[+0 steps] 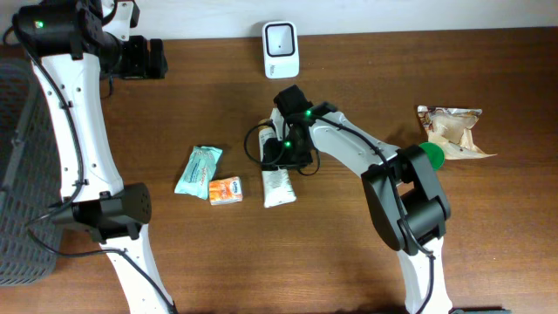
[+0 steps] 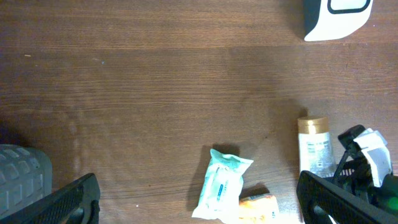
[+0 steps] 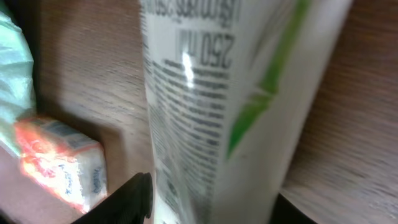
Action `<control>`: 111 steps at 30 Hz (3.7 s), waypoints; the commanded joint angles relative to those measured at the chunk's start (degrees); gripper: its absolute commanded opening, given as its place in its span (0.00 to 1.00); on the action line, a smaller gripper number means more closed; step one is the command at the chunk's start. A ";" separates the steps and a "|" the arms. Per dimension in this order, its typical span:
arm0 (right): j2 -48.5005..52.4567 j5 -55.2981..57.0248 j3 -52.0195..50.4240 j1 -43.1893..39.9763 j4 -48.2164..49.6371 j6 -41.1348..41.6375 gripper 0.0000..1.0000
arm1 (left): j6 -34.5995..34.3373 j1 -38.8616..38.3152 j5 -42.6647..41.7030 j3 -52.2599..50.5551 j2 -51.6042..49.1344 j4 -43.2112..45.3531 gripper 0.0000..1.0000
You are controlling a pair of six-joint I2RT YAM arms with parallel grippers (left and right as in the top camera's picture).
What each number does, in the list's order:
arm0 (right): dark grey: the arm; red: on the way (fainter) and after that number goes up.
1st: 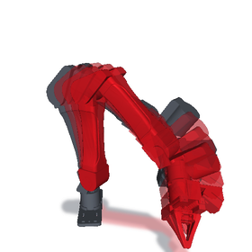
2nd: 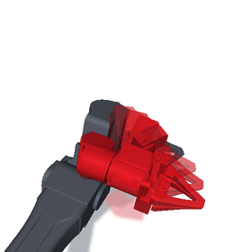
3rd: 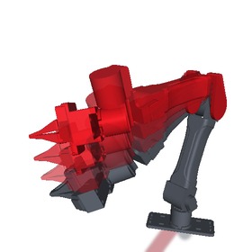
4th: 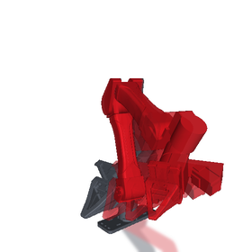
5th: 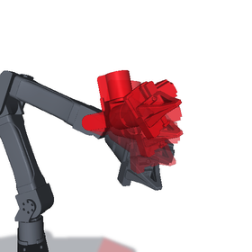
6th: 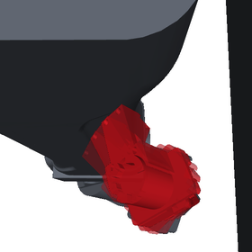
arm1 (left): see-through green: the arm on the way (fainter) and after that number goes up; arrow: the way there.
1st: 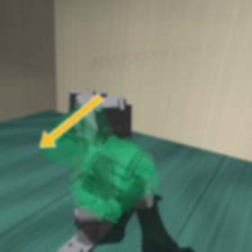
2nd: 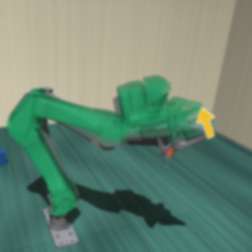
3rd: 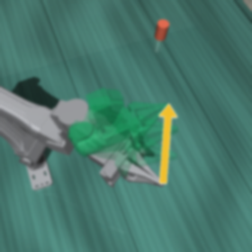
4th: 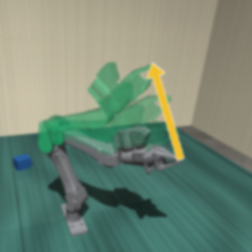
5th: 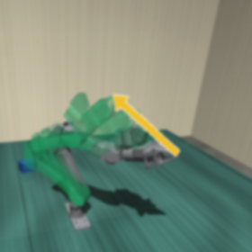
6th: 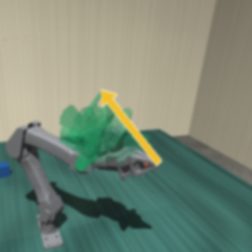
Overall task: Scan the item barcode
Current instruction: 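Grasp the white tube with the right gripper, then hold the white tube over the white scanner, then carry the tube right and set it down beside the jar, then grasp the orange tissue pack with the right gripper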
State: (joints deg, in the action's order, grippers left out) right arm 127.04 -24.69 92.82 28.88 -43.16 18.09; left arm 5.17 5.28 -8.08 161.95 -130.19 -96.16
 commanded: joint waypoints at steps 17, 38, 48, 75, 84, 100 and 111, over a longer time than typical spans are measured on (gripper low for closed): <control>-28.74 -27.34 0.44 -17.64 -1.42 -10.10 0.04 | 0.94 0.09 0.44 0.15 0.87 0.04 0.99; 10.62 53.68 11.23 -5.49 59.10 -81.64 0.04 | 0.94 0.15 0.44 0.15 0.87 0.04 0.99; -10.64 39.52 11.26 -4.63 32.26 -48.83 0.04 | 0.94 0.15 0.44 0.15 0.87 0.02 0.99; -15.04 -3.04 0.44 -9.77 -3.56 -6.10 0.66 | 0.94 0.15 0.44 0.15 0.87 0.04 0.99; -1.57 -5.18 0.44 7.85 6.03 4.96 0.43 | 0.94 0.15 0.44 0.15 0.87 0.04 0.99; -2.25 10.40 10.58 -0.48 -20.24 -31.26 0.04 | 0.94 0.15 0.44 0.15 0.87 0.04 0.99; 2.75 8.13 13.31 2.54 -4.59 11.13 0.24 | 0.94 0.15 0.44 0.15 0.87 0.04 0.99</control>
State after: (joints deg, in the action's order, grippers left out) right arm 127.11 -15.86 105.56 28.25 -47.77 20.14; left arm 5.19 5.28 -7.86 161.84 -130.17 -96.23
